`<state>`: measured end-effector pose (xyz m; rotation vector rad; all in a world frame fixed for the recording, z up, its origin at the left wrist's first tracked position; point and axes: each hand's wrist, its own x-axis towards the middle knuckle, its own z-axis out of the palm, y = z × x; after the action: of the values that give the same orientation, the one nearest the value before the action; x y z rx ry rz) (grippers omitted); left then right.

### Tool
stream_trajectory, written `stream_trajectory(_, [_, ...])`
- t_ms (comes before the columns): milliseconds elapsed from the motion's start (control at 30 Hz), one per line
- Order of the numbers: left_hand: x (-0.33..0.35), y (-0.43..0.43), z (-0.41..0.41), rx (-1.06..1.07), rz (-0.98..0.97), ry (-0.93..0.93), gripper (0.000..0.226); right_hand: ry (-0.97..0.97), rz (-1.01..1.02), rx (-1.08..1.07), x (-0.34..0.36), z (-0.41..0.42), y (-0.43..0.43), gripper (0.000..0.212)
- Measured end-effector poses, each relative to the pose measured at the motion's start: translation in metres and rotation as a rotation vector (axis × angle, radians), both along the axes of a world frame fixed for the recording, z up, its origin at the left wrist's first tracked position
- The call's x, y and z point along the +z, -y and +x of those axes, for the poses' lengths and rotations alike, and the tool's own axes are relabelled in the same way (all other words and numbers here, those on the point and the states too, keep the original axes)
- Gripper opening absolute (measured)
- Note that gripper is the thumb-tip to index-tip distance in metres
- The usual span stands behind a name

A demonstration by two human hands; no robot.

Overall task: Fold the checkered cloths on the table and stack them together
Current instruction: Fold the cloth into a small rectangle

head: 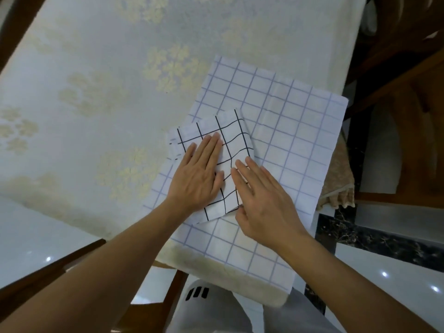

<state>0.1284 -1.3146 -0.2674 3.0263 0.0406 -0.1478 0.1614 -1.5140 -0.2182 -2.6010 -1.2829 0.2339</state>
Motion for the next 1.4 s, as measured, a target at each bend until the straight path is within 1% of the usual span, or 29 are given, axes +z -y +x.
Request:
stream_trajectory(67, [-0.002, 0.0, 0.0, -0.005, 0.003, 0.003, 0.066, 0.008, 0.102, -0.027, -0.008, 0.004, 0.006, 0.06])
stream_trajectory(100, [-0.002, 0.0, 0.0, -0.009, 0.001, 0.005, 0.066, 0.011, 0.144, -0.052, -0.011, 0.006, 0.008, 0.06])
stream_trajectory(167, [-0.002, -0.001, 0.0, -0.013, -0.008, 0.006, 0.066, -0.011, 0.203, -0.124, -0.017, 0.008, 0.009, 0.065])
stream_trajectory(267, [-0.001, -0.001, 0.001, -0.02, -0.013, 0.015, 0.066, -0.094, 0.265, -0.265, -0.024, 0.008, 0.005, 0.082])
stream_trajectory(300, [-0.001, -0.001, 0.0, -0.02, -0.01, 0.019, 0.066, -0.105, 0.278, -0.297, -0.027, 0.008, 0.005, 0.083])
stream_trajectory(333, [-0.001, -0.002, 0.0, -0.019, -0.007, 0.021, 0.066, -0.1, 0.287, -0.314, -0.029, 0.009, 0.006, 0.081])
stream_trajectory(433, [-0.001, -0.001, 0.0, -0.025, -0.009, 0.019, 0.067, -0.029, 0.265, -0.35, -0.038, 0.013, 0.022, 0.066])
stream_trajectory(500, [-0.001, -0.001, -0.001, -0.021, -0.009, 0.014, 0.067, -0.012, 0.21, -0.374, -0.044, 0.015, 0.035, 0.064])
stream_trajectory(667, [-0.001, -0.001, -0.001, -0.019, -0.01, 0.006, 0.067, 0.01, 0.114, -0.331, -0.052, 0.014, 0.047, 0.075])
stream_trajectory(867, [0.003, -0.001, 0.0, -0.024, -0.012, -0.025, 0.067, -0.025, 0.025, -0.292, -0.046, 0.019, 0.052, 0.073])
stream_trajectory(933, [0.008, -0.001, -0.001, -0.019, -0.007, -0.033, 0.068, -0.057, 0.035, -0.25, -0.035, 0.023, 0.057, 0.08])
stream_trajectory(1000, [0.013, 0.002, -0.001, 0.031, 0.001, -0.01, 0.07, -0.089, 0.083, -0.165, -0.02, 0.031, 0.056, 0.084])
stream_trajectory(1100, [0.02, 0.011, 0.005, 0.138, -0.017, 0.038, 0.07, -0.076, 0.15, -0.087, -0.006, 0.049, 0.022, 0.073])
stream_trajectory(1200, [0.018, 0.017, 0.02, 0.255, -0.056, 0.062, 0.068, 0.003, 0.13, -0.046, -0.01, 0.071, -0.035, 0.061])
stream_trajectory(1300, [0.01, 0.011, 0.035, 0.326, -0.068, 0.047, 0.064, 0.015, 0.045, 0.001, -0.026, 0.088, -0.077, 0.064])
stream_trajectory(1400, [0.0, 0.001, 0.039, 0.334, -0.055, 0.012, 0.065, 0.033, -0.052, 0.021, -0.041, 0.103, -0.089, 0.068])
